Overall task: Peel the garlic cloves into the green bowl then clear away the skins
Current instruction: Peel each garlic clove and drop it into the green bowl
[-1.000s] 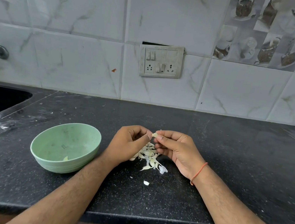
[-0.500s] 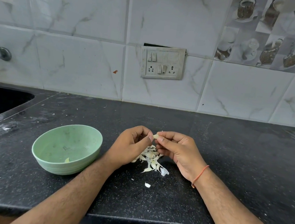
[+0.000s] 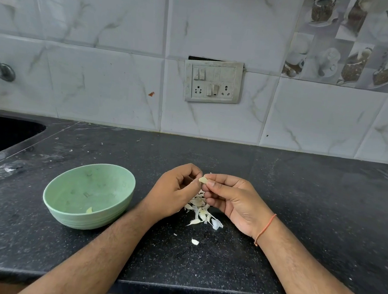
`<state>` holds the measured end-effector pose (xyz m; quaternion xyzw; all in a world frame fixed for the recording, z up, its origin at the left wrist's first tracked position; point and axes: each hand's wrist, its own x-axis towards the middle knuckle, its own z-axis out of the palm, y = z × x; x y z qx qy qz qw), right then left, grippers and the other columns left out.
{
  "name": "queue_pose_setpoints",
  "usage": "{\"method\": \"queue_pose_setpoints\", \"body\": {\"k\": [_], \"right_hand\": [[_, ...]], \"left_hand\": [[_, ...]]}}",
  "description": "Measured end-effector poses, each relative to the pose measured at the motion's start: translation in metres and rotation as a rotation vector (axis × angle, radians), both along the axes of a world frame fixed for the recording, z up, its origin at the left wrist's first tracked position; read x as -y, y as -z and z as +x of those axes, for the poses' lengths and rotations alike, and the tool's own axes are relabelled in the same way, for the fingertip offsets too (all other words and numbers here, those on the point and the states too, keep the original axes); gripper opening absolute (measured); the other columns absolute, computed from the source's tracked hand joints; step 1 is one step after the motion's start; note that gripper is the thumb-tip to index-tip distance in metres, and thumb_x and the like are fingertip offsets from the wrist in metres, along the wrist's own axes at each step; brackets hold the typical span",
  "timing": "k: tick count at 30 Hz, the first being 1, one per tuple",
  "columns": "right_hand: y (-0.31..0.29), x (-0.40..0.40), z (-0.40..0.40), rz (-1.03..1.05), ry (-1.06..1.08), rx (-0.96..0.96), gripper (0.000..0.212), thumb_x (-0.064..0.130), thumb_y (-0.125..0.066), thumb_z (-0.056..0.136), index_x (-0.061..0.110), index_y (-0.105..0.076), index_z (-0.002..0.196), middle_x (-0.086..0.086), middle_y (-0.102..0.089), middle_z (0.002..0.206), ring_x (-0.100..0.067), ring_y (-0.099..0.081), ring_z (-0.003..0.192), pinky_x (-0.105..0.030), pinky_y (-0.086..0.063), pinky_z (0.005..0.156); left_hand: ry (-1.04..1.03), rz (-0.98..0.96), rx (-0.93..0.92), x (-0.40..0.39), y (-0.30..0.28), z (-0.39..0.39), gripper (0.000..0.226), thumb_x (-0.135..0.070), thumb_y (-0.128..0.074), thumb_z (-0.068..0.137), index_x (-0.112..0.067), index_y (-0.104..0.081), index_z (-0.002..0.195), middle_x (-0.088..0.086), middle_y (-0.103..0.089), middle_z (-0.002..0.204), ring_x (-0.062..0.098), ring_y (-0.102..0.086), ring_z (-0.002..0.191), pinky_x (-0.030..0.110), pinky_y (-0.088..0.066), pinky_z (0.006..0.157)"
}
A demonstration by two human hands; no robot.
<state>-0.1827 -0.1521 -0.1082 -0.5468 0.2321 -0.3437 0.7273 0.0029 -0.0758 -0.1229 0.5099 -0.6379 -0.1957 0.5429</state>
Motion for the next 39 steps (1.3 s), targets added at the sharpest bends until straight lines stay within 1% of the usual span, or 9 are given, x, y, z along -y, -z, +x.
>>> {"method": "queue_pose_setpoints", "body": {"k": [3, 6, 12, 17, 21, 26, 32, 36, 39], "right_hand": [[0.000, 0.000, 0.000, -0.070, 0.014, -0.017, 0.026, 0.007, -0.079, 0.087, 0.003, -0.080, 0.113, -0.021, -0.077, 0.099, -0.020, -0.074, 0.079, -0.027, -0.064, 0.070], [0.002, -0.001, 0.002, -0.275, 0.075, -0.084, 0.027, 0.009, -0.084, 0.086, 0.009, -0.082, 0.112, -0.020, -0.078, 0.097, -0.024, -0.074, 0.079, -0.034, -0.064, 0.073], [0.011, 0.001, 0.004, -0.981, 0.339, -0.218, 0.024, 0.019, -0.090, 0.084, 0.026, -0.085, 0.107, 0.007, -0.076, 0.097, -0.017, -0.075, 0.079, -0.037, -0.064, 0.070], [0.011, -0.001, 0.002, -1.134, 0.398, -0.204, 0.018, 0.017, -0.089, 0.087, 0.024, -0.085, 0.103, 0.012, -0.075, 0.097, -0.013, -0.076, 0.083, -0.031, -0.064, 0.069], [0.009, 0.001, 0.002, -1.072, 0.367, -0.201, 0.013, 0.019, -0.088, 0.088, 0.025, -0.084, 0.098, 0.011, -0.075, 0.095, -0.017, -0.074, 0.086, -0.031, -0.060, 0.073], [0.008, 0.002, 0.003, -0.784, 0.255, -0.113, 0.011, 0.021, -0.087, 0.085, 0.024, -0.084, 0.096, 0.002, -0.074, 0.102, -0.017, -0.068, 0.090, -0.040, -0.060, 0.080], [0.000, 0.000, -0.001, -0.308, 0.166, 0.095, 0.024, 0.020, -0.083, 0.084, 0.010, -0.079, 0.106, -0.020, -0.078, 0.108, -0.022, -0.067, 0.091, -0.034, -0.054, 0.066], [0.002, 0.002, 0.000, -0.272, 0.156, 0.036, 0.023, 0.018, -0.083, 0.082, 0.012, -0.083, 0.104, -0.019, -0.079, 0.105, -0.021, -0.068, 0.088, -0.032, -0.053, 0.064], [0.002, 0.003, 0.001, -0.234, 0.167, 0.034, 0.028, 0.019, -0.085, 0.077, 0.012, -0.084, 0.104, -0.018, -0.079, 0.104, -0.021, -0.068, 0.086, -0.030, -0.053, 0.063]], "left_hand": [[-0.045, -0.025, 0.014, 0.001, 0.001, 0.001, 0.011, -0.018, -0.067, 0.101, -0.021, -0.068, 0.091, 0.004, -0.063, 0.071, 0.010, -0.047, 0.060, 0.028, -0.042, 0.056], [-0.071, -0.036, 0.017, 0.000, 0.000, 0.002, 0.012, -0.016, -0.069, 0.100, -0.019, -0.069, 0.088, -0.010, -0.060, 0.069, 0.005, -0.047, 0.060, 0.023, -0.042, 0.058], [-0.101, -0.022, 0.037, 0.000, 0.000, 0.002, 0.012, -0.013, -0.073, 0.096, -0.018, -0.071, 0.086, -0.017, -0.059, 0.066, 0.001, -0.047, 0.059, 0.019, -0.040, 0.058], [-0.095, -0.019, 0.046, 0.000, 0.000, 0.003, 0.009, -0.021, -0.073, 0.095, -0.020, -0.072, 0.085, -0.014, -0.061, 0.068, 0.002, -0.049, 0.060, 0.020, -0.041, 0.058], [-0.088, -0.018, 0.060, 0.000, 0.001, 0.004, 0.009, -0.022, -0.073, 0.094, -0.021, -0.071, 0.086, -0.006, -0.063, 0.070, 0.004, -0.050, 0.062, 0.021, -0.043, 0.059], [-0.099, -0.020, 0.053, -0.001, -0.001, 0.002, 0.010, -0.019, -0.072, 0.098, -0.020, -0.073, 0.088, -0.009, -0.065, 0.071, 0.003, -0.052, 0.062, 0.020, -0.044, 0.060], [-0.091, -0.027, 0.157, -0.005, 0.000, 0.002, 0.013, -0.018, -0.070, 0.092, -0.026, -0.072, 0.084, -0.015, -0.072, 0.081, 0.002, -0.065, 0.075, 0.024, -0.050, 0.072], [-0.107, -0.030, 0.189, -0.006, -0.001, 0.000, 0.020, -0.028, -0.063, 0.093, -0.031, -0.079, 0.082, -0.015, -0.077, 0.084, 0.014, -0.071, 0.080, 0.035, -0.056, 0.074], [-0.163, -0.075, 0.187, -0.005, 0.000, 0.002, 0.018, -0.035, -0.071, 0.093, -0.028, -0.078, 0.078, -0.014, -0.075, 0.077, 0.011, -0.070, 0.076, 0.032, -0.055, 0.070]]}}
